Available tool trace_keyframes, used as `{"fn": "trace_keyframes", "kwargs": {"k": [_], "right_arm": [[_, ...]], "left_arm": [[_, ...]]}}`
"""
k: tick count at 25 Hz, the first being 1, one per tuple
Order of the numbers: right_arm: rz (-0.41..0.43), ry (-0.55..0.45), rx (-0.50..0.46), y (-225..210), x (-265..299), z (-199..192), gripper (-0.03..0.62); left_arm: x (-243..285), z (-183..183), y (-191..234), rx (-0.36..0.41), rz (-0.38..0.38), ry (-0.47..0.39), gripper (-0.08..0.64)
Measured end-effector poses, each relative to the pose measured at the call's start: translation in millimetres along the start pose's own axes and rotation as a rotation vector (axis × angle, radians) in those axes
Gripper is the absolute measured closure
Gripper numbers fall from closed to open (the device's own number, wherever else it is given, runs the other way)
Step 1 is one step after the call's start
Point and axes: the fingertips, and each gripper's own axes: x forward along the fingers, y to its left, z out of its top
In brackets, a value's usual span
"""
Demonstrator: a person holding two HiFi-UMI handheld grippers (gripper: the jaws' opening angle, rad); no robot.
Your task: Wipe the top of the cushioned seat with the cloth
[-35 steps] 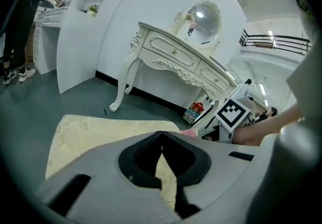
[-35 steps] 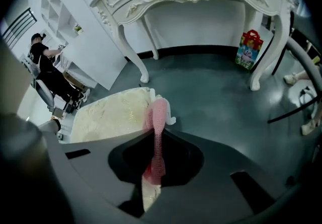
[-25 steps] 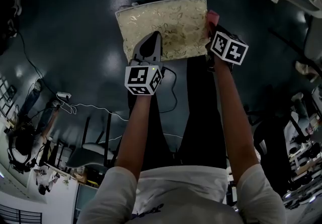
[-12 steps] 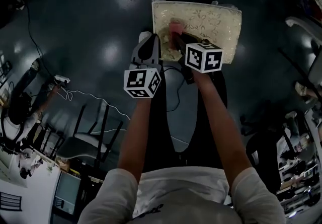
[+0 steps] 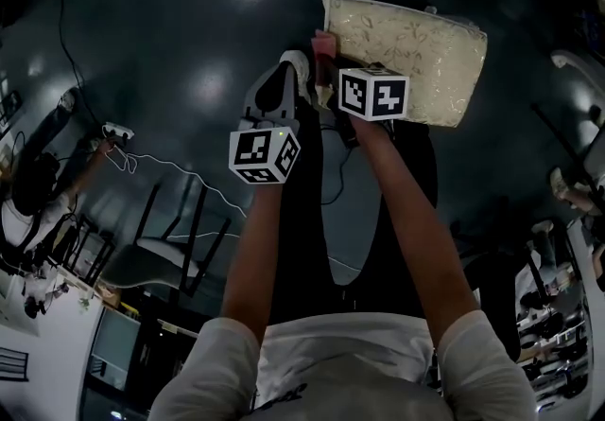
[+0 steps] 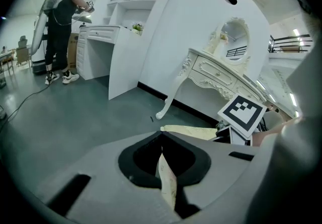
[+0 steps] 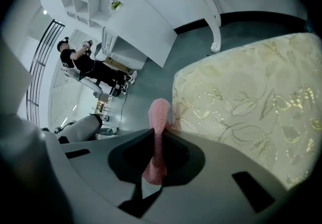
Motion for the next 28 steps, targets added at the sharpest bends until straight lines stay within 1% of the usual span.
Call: {"fn": "trace_keyframes", "kwargs": {"k": [2,4,8,11,15,21,25,28], "right_arm": [[-0.008,-0.020,0.009,-6,-6,0,0.563],[0.002,-0.034,0.019,-14,-16,1,0.563],[0.041,-0.053,0.039,-37,-42,2,0.561],[0.028,-0.069,0.043,-64,-66,3,0.561],[-0.015,-0.102,0.088,-108,-103,4,0.561],[-0.126,-0.164,0.132,-181,-168,7,0.561],[-0.188,-0.192,0.127,-221,-205,9,0.561],[-0.239,-0.185,0.090,-243,-223,7,0.561]], "left_arm": [[2,0,-4,-0.001,-0.007,0.002,0.545],[7,0,-12,0.001,-0.020,0.004,0.546],[18,-4,-40,0.012,-0.049,0.013,0.545],[30,-10,-64,0.026,-0.073,0.025,0.546],[46,-19,-101,0.041,-0.110,0.039,0.545],[73,-29,-168,0.060,-0.173,0.051,0.545],[89,-34,-210,0.071,-0.212,0.053,0.546],[97,-38,-232,0.077,-0.235,0.056,0.545]]}}
